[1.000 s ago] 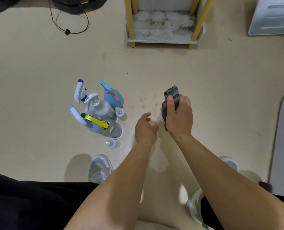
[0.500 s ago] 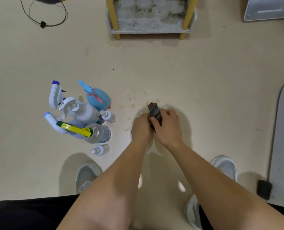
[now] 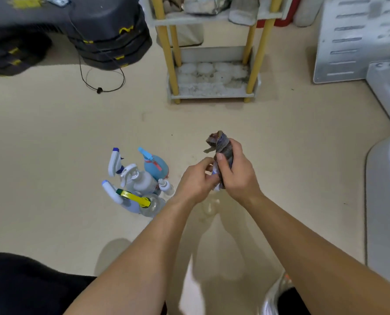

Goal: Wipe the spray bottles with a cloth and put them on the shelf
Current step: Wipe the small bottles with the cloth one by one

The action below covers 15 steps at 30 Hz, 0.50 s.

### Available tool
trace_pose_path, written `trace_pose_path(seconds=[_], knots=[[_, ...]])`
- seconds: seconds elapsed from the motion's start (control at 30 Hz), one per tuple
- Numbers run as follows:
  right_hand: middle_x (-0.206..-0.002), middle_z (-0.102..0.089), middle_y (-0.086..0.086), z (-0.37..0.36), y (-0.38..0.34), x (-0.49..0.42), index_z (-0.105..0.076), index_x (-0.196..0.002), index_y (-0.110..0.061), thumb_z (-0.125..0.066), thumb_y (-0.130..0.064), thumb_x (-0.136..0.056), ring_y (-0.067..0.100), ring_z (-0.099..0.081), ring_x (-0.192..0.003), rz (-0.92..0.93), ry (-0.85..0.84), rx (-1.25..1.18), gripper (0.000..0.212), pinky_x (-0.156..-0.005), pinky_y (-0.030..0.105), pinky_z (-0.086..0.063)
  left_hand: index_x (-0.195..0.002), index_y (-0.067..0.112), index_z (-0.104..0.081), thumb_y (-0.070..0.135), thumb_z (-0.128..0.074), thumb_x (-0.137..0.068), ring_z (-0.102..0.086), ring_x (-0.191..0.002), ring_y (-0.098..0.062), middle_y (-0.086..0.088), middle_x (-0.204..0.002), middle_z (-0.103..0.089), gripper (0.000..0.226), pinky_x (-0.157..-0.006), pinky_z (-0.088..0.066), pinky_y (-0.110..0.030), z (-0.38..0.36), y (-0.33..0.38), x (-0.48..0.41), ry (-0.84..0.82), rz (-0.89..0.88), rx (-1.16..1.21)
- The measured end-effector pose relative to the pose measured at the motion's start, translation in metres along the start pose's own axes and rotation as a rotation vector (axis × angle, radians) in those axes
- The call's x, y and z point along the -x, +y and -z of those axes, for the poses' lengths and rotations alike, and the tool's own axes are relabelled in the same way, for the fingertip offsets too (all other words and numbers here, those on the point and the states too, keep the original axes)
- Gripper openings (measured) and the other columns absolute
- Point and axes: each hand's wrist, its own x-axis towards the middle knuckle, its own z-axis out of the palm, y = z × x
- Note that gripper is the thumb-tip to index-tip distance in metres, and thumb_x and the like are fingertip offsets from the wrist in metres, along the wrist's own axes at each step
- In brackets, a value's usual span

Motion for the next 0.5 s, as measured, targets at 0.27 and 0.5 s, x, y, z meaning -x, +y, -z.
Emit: trace_pose_path(seconds=[0.27,0.5], knots=[[-0.091,-0.068,-0.009,0.058,-0.126,-0.02,-0.059,-0.113,-0.021,-0.046,-0.04,-0.106,0.001,-0.065,-0.082,-0.064,0.095,-0.394,0.024,-0.076,0.024,-0.048,-0.097,0.022,-0.071,0.028,-0.056,-0.102,-0.067,-0.081,-0.014,0.0,-0.091,-0.073,0.017,-0.079,-0.06,-0.043,0.075,0.124,0.039,-0.051,-0.183,0.228],[-0.109,-0.07,0.004,0.077,-0.186,-0.012,-0.062,-0.121,-0.02,-0.04,-0.065,-0.097,0.024,-0.068,-0.103,-0.169,0.079,-0.549,0.055,-0.1,0.051,-0.052,-0.096,0.012,-0.072,0.033,-0.053,-0.105,-0.071,-0.075,-0.022,-0.004,-0.085,-0.074,0.03,-0.068,-0.059,-0.032,0.106,0.193,0.069,-0.072,-0.089,0.452]])
